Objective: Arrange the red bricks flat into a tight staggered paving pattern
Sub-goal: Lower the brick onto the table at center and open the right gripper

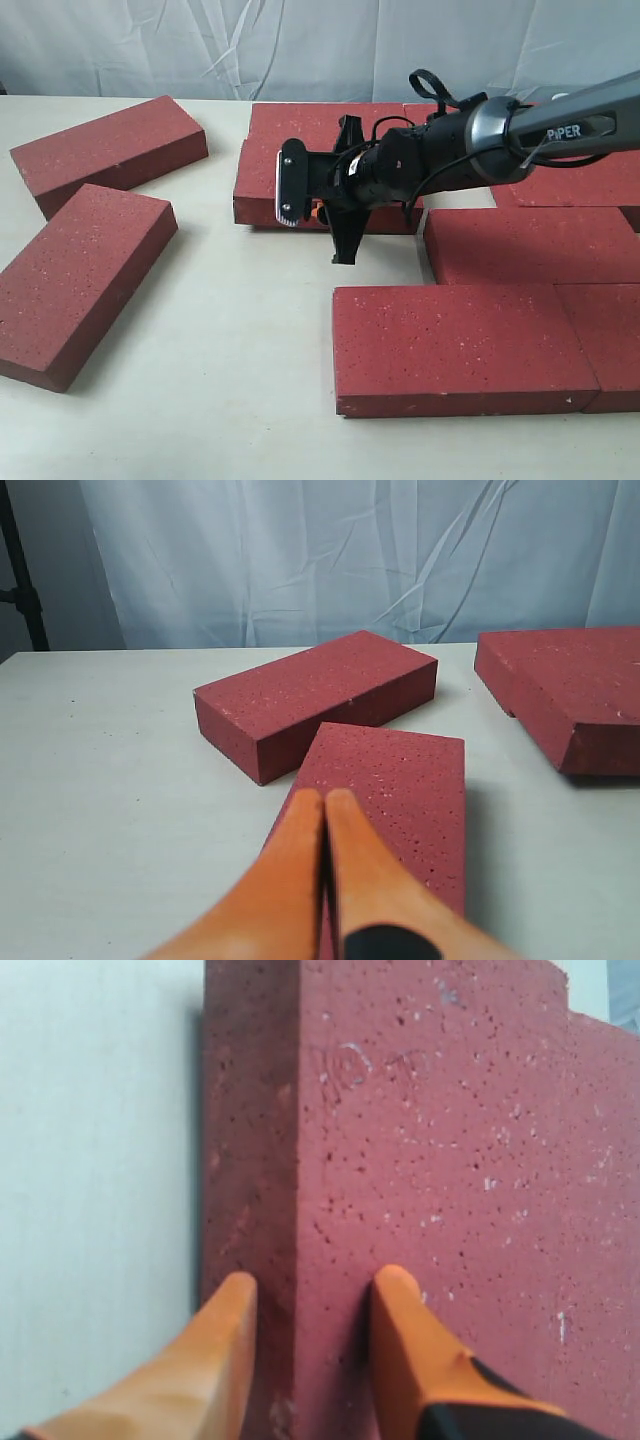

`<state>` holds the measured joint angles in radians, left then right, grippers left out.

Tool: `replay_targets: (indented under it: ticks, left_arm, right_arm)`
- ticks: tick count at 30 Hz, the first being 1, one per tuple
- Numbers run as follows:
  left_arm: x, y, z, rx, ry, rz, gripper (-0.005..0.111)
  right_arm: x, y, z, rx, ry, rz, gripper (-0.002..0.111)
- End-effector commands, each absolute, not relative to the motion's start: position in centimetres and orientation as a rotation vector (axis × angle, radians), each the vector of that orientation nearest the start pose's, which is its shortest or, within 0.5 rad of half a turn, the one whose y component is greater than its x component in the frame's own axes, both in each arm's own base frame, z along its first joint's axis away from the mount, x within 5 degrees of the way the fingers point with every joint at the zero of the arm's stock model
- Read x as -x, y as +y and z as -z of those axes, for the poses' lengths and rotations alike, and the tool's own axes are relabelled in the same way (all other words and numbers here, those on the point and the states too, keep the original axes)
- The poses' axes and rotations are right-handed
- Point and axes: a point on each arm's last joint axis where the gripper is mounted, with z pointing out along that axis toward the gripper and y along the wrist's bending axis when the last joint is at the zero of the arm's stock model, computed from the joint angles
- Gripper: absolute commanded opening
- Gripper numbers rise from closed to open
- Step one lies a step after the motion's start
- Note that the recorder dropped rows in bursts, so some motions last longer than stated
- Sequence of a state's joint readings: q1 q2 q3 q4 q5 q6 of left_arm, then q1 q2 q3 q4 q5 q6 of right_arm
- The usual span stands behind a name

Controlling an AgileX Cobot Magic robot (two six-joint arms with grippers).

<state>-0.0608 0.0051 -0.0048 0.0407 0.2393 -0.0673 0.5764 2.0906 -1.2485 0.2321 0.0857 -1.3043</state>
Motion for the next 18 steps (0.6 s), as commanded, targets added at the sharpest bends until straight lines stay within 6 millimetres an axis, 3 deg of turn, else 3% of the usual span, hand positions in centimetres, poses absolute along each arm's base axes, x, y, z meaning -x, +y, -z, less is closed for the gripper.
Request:
replay_targets:
  ticks: [1,4,10,12,18]
  left_arm:
    - [-5.54,-0.25,-19.15,-0.026,1.723,0.055,0.001]
    - [-5.54,-0.25,-19.15,-0.026,1.723,0.055,0.001]
    - [-5.54,-0.25,-19.15,-0.026,1.723,0.055,0.001]
    - [-5.54,-0.25,-19.15,-0.026,1.723,0.055,0.001]
    - [-5.54,-0.25,-19.15,-0.026,1.723,0.055,0.001]
  right_arm:
    - [-36.23,23.47,-12.53,1.823,1.621,0.217,-0.001]
    - [-36.21,23.46,-12.51,1.825,1.622,0.216,0.005]
    - [-36.29,23.48,-12.58,1.817,1.616,0.221,0.057]
    - [-36.36,23.51,-12.65,1.804,1.613,0.225,0.067]
    - [-36.39,23.52,-12.95,1.791,1.611,0.226,0.068]
